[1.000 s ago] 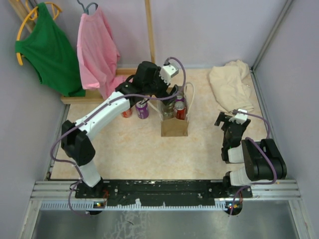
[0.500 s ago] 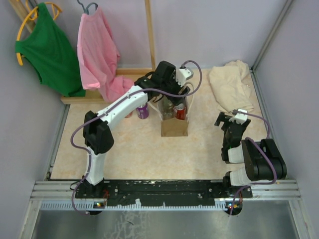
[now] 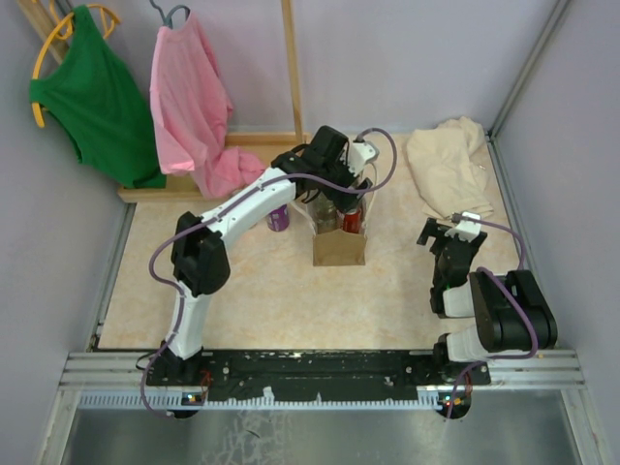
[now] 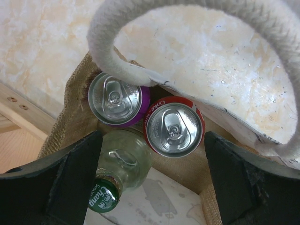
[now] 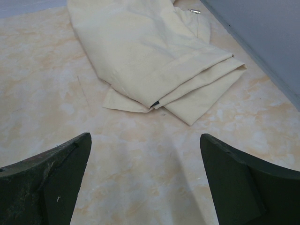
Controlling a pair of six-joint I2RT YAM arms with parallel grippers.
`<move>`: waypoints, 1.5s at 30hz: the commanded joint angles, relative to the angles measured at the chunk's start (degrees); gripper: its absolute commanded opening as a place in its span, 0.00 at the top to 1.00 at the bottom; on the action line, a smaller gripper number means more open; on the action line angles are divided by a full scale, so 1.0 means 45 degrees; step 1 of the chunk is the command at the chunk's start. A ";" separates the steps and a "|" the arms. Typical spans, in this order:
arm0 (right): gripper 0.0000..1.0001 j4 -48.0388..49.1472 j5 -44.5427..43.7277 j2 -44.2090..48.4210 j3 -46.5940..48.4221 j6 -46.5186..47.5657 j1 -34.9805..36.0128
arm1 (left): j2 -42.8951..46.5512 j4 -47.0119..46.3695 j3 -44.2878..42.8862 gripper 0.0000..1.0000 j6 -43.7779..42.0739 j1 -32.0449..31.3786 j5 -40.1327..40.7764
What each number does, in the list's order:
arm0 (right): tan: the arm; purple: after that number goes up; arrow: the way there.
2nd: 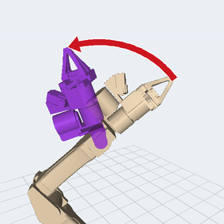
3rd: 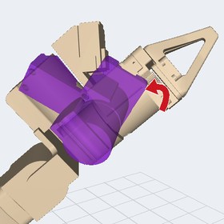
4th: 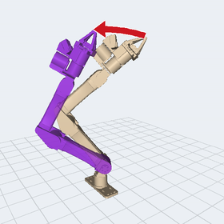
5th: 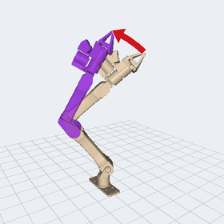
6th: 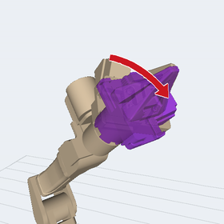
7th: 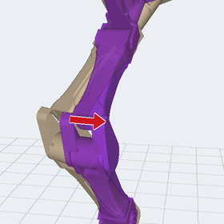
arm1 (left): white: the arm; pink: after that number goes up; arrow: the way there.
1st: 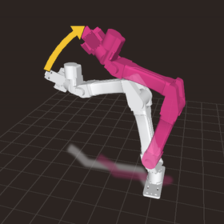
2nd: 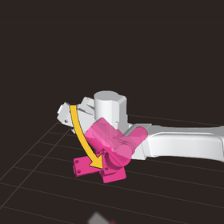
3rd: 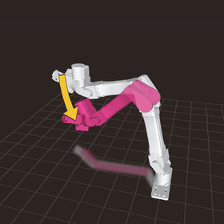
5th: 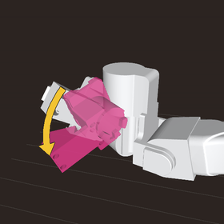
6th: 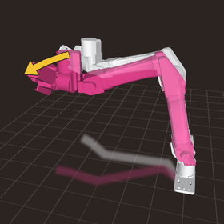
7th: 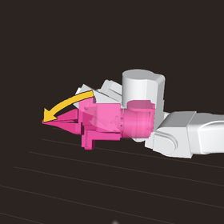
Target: Take the beverage out of the canvas bag
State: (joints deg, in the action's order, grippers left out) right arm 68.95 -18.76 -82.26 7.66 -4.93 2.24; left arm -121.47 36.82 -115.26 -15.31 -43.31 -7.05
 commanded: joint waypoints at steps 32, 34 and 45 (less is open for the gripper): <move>0.01 0.0537 -0.0189 -0.0078 0.0386 0.0164 0.0088 | -0.1808 0.2204 -0.2029 0.03 -0.0136 -0.1041 0.1228; 0.01 0.0538 -0.0189 -0.0080 0.0385 0.0166 0.0087 | -0.1862 0.2214 -0.1999 0.03 -0.0124 -0.1072 0.1433; 0.01 0.0538 -0.0191 -0.0080 0.0381 0.0158 0.0092 | -0.2014 0.2173 -0.1553 0.02 -0.0052 -0.1137 0.1509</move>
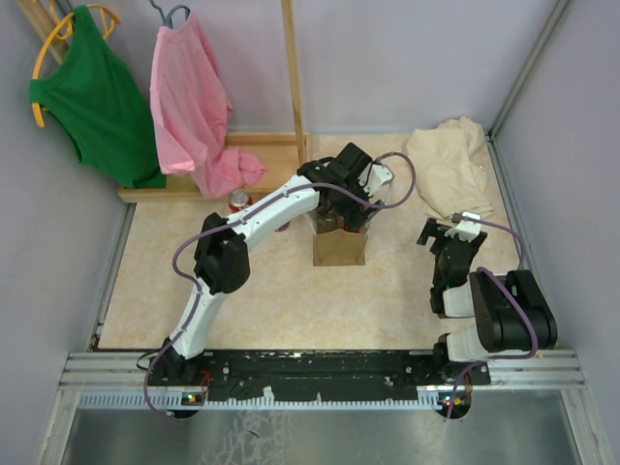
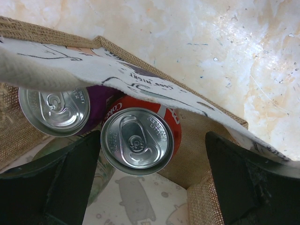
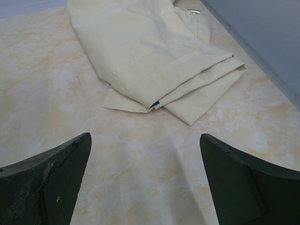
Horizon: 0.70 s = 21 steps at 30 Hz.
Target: Take the beverage out of the canvas bag
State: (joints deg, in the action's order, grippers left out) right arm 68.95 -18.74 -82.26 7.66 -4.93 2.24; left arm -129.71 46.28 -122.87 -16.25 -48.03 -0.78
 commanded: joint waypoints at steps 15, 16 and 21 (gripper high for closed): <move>0.01 0.0528 -0.0206 -0.0080 0.0387 0.0159 0.0088 | -0.0864 -0.0324 0.0269 0.14 0.0008 -0.0089 0.0172; 0.01 0.0536 -0.0200 -0.0075 0.0380 0.0158 0.0088 | -0.0895 -0.0324 0.0255 0.16 0.0016 -0.0093 0.0172; 0.01 0.0536 -0.0194 -0.0080 0.0387 0.0158 0.0095 | -0.1071 -0.0314 0.0257 0.22 -0.0012 -0.0088 0.0230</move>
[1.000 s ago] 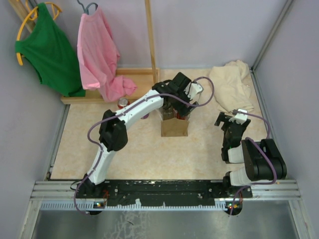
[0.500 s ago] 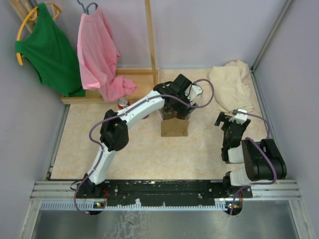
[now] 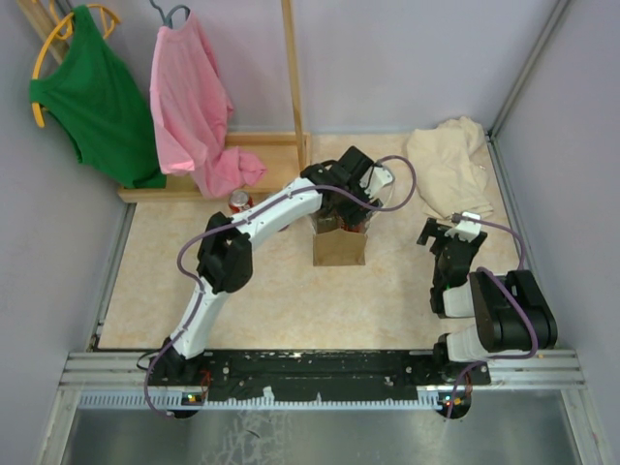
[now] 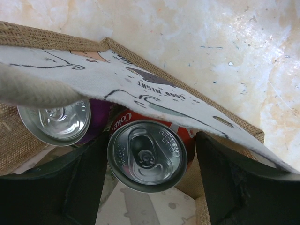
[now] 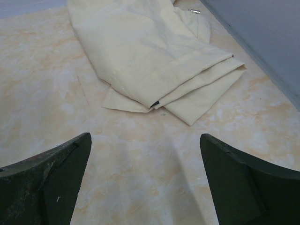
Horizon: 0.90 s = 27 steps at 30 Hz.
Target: Take the beverage out of the canvas bag
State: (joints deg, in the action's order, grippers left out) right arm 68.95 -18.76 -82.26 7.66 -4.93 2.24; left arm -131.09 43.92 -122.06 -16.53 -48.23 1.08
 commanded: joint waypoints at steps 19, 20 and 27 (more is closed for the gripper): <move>0.01 0.0519 -0.0204 -0.0080 0.0387 0.0172 0.0088 | -0.0662 0.0201 0.0085 1.00 0.0215 -0.0059 0.0277; 0.01 0.0518 -0.0203 -0.0075 0.0387 0.0167 0.0098 | -0.0551 0.0201 0.0078 1.00 0.0212 -0.0054 0.0378; 0.01 0.0518 -0.0187 -0.0075 0.0387 0.0159 0.0088 | 0.0495 0.0427 -0.0240 1.00 0.0192 -0.0067 0.1672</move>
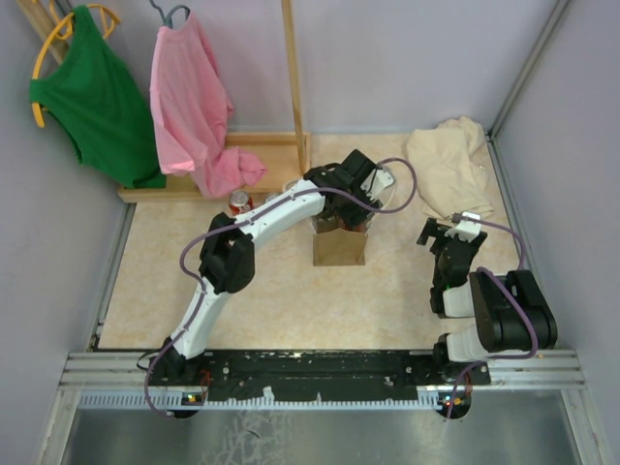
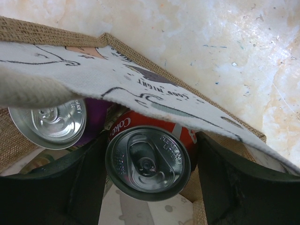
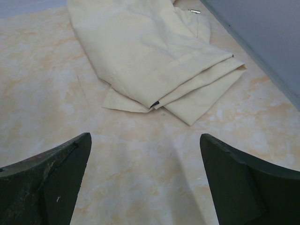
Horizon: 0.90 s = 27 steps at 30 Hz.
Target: Take the beverage out of the canvas bag
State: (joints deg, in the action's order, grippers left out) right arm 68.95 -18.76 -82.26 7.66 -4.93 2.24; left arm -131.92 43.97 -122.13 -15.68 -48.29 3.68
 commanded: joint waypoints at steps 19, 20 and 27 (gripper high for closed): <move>0.01 0.0524 -0.0206 -0.0080 0.0383 0.0174 0.0093 | 0.3496 0.1006 -0.1232 1.00 0.0340 -0.0108 0.1361; 0.01 0.0524 -0.0205 -0.0070 0.0387 0.0162 0.0108 | 0.3573 0.1091 -0.1263 1.00 0.0340 -0.0108 0.1395; 0.01 0.0521 -0.0187 -0.0070 0.0387 0.0159 0.0099 | 0.3951 0.1622 -0.1629 1.00 0.0344 -0.0096 0.1383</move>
State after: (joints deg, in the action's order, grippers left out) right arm 68.95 -18.76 -82.26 7.66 -4.93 2.24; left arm -117.75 51.24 -125.99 -13.98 -48.77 9.02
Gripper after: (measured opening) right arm 0.990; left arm 0.736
